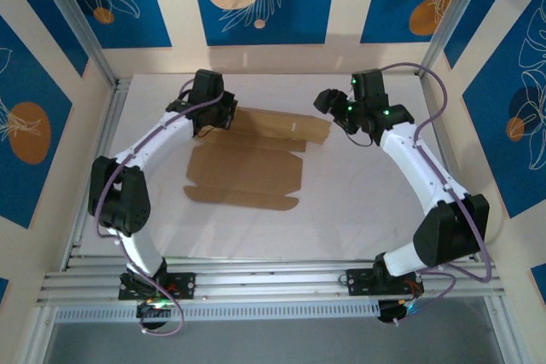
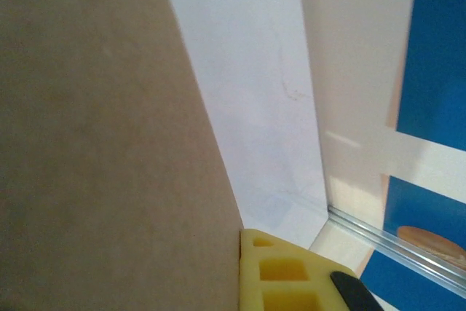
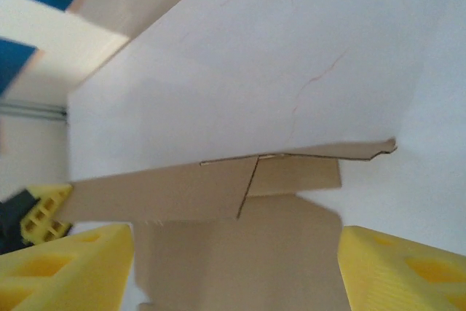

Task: Fold the paper box

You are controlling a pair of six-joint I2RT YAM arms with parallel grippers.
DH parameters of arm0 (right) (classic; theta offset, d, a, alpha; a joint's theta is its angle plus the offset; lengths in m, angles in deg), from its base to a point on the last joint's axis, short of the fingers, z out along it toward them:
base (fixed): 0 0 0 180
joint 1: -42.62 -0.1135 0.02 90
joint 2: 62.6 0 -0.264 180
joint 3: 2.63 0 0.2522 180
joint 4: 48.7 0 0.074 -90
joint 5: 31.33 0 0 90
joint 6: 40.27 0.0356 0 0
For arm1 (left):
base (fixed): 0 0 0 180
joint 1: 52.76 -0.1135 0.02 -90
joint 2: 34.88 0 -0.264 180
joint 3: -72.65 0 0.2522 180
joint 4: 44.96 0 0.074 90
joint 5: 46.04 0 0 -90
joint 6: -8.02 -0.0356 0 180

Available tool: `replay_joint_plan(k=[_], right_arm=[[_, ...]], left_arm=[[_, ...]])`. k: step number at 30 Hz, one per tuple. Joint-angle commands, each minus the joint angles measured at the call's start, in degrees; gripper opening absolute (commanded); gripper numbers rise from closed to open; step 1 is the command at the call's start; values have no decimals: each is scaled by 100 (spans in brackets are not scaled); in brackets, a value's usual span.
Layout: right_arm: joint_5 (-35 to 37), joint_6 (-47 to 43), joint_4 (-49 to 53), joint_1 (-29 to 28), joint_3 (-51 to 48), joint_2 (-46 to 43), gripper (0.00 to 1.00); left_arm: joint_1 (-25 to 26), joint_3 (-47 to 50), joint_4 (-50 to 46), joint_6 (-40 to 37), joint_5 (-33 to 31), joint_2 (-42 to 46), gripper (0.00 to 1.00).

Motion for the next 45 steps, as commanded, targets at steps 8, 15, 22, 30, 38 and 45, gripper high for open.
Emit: replay_joint_plan(k=[8, 15, 22, 30, 38, 45], right_arm=[[949, -3906, -1507, -321, -1061, -263, 78], [-244, -3065, -1715, 342, -1043, -320, 76], [-713, -3860, -1664, 315, -835, -152, 74], [-1443, -2231, 481, 59, 1136, 843, 58], [-2294, -117, 756, -18, 1610, 1848, 53], [-2381, 294, 450, -67, 1472, 2155, 55]], left_arm=[[-33, 927, 925, -1052, -432, 329, 0], [-25, 1730, 2104, -1094, -741, 324, 0], [-23, 2427, 3681, -910, -656, 166, 2], [-8, 3014, 5027, -894, -501, 167, 2], [19, 3230, 5254, -740, -444, 202, 2], [28, 3284, 5268, -631, -374, 211, 1]])
